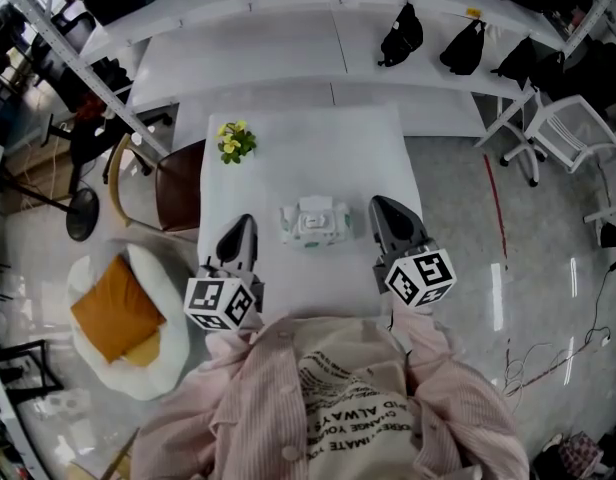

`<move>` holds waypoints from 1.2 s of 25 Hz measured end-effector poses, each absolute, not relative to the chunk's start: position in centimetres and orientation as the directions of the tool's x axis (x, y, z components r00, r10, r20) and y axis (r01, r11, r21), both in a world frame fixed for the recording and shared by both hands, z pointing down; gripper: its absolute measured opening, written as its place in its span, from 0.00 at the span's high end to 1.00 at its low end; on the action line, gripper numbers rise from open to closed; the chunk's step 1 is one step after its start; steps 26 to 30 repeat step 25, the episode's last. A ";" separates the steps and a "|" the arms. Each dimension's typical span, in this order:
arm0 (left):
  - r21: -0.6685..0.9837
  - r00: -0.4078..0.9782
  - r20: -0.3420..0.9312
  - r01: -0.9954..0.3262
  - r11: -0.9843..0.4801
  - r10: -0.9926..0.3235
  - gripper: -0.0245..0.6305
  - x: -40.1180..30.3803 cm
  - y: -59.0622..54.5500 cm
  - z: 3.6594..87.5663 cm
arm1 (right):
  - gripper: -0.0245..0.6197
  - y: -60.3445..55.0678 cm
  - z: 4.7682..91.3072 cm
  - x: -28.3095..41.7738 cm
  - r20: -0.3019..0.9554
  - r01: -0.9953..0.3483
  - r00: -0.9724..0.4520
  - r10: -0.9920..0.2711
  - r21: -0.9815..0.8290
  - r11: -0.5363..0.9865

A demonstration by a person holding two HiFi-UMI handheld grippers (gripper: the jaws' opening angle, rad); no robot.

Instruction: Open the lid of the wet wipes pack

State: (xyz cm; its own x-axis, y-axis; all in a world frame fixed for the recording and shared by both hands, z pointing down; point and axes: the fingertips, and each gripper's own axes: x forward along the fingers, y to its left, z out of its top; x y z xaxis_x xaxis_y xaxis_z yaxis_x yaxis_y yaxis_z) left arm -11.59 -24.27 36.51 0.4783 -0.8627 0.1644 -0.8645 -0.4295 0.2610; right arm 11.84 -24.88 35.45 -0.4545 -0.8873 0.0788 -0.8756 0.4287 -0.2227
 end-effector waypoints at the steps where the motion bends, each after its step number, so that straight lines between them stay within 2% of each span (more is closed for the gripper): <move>1: 0.260 0.477 0.163 -0.865 -0.429 -0.864 0.96 -11.6 -24.3 36.5 | 0.96 -24.9 35.4 11.8 0.079 -0.876 -0.454 -0.887 -0.219 0.429; 30: 0.247 0.463 0.190 -0.876 -0.415 -0.865 0.96 -11.5 -24.4 37.0 | 0.96 -25.2 35.5 12.0 0.097 -0.885 -0.455 -0.885 -0.156 0.438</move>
